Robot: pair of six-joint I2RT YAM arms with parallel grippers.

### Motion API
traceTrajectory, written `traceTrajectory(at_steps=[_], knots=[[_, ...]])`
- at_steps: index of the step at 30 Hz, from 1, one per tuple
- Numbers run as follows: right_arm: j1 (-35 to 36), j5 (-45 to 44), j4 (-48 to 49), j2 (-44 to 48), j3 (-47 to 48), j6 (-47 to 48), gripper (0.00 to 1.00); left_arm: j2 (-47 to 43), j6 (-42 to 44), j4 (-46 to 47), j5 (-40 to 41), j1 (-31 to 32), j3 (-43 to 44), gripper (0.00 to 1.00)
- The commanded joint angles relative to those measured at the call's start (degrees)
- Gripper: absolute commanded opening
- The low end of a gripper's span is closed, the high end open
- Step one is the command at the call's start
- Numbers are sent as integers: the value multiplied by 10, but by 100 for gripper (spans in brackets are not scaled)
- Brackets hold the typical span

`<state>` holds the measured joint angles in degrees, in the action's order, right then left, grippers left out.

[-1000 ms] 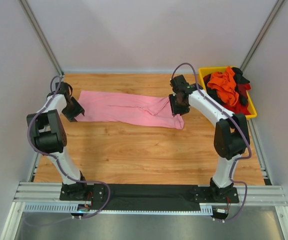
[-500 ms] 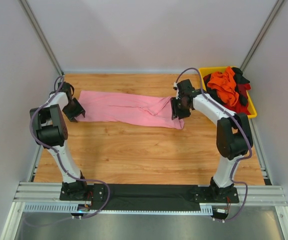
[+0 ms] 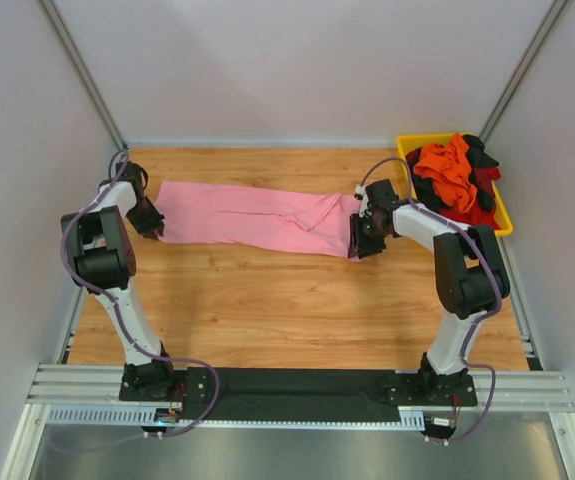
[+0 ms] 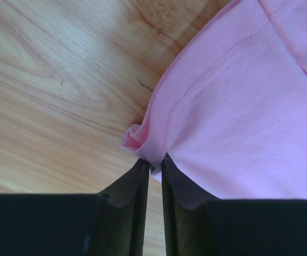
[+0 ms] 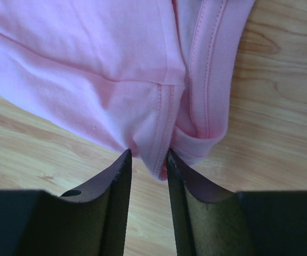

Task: Fold and stack the t-shirts
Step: Fold the tshirt

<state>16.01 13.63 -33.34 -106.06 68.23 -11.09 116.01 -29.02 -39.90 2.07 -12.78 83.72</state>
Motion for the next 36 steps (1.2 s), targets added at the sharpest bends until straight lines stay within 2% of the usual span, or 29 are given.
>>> traceTrajectory(at_steps=[1, 2, 3, 4, 6, 11, 20, 23, 26, 27, 28, 30, 33, 36], knots=[[-1, 21, 46, 32, -10, 5, 33, 9, 12, -7, 11, 2, 25, 19], [-2, 18, 46, 33, -13, 6, 31, 10, 14, -10, 14, 2, 27, 15], [-3, 11, 46, 36, -15, 5, 20, 10, 16, -11, 21, 1, 28, 10], [-5, 6, 47, 42, -22, 7, 12, 10, 18, -12, 27, 2, 29, 0], [-8, -12, 43, 51, -29, 7, 0, 11, 21, -20, 43, 1, 36, 0], [-15, -51, 8, 87, -54, -12, 0, 12, 25, -46, 79, 1, 43, 0], [-9, -70, 33, 167, -168, -109, 0, -5, 15, -56, 58, 2, 11, 0], [5, -77, 54, 188, -214, -147, 0, -15, 10, -60, 50, 2, -14, 6], [11, -88, 68, 226, -266, -187, 0, -31, 5, -66, 51, 2, -42, 21], [10, -104, 66, 239, -276, -196, 2, -38, 5, -65, 52, 2, -56, 33], [11, -111, 65, 259, -286, -203, 4, -49, 4, -72, 54, 2, -59, 37], [10, -127, 43, 278, -287, -206, 17, -68, 1, -83, 64, 2, -62, 44], [10, -135, 1, 320, -267, -212, 25, -102, 3, -94, 69, 2, -70, 47], [18, -152, -25, 348, -226, -227, 32, -181, 5, -75, 51, 10, -95, 52]])
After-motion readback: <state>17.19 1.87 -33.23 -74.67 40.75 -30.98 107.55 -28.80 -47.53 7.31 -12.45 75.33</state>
